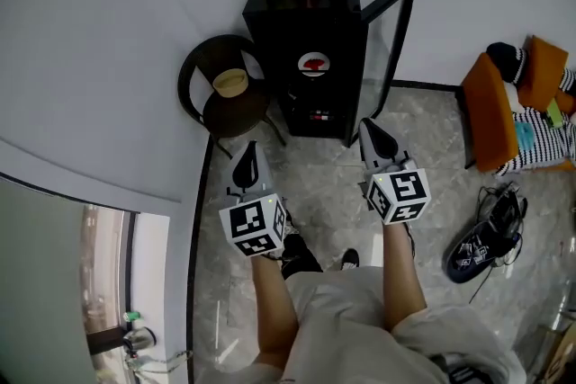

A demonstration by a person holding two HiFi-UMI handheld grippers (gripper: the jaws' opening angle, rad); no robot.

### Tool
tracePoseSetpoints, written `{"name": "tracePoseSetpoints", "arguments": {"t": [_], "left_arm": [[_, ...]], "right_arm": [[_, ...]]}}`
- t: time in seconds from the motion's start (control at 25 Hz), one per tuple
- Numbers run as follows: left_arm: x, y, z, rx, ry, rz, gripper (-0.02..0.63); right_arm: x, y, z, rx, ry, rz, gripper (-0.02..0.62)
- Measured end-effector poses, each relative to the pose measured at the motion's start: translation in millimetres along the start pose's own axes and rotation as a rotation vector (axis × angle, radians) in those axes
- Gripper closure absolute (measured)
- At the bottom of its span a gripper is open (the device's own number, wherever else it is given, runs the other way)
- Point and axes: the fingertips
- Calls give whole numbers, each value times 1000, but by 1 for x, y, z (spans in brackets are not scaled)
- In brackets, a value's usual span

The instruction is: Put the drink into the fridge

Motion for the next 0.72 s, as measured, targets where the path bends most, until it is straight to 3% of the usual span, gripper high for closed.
{"name": "tracePoseSetpoints", "arguments": {"t": [0.44,0.72], "left_arm": [[44,-118,-62,-152,-7,4,597],[63,-175,-114,-212,-96,-13,597]], "right_arm": [[42,-127,-6,-106,-13,-2,589],[62,-195,-23,-198,-27,6,589]]}}
Point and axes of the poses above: the fingertips, and each gripper's own axes: y backward along the fingers, z to its right, x out of its top, and after that the axes turned 14 degrees about -z, right-handed
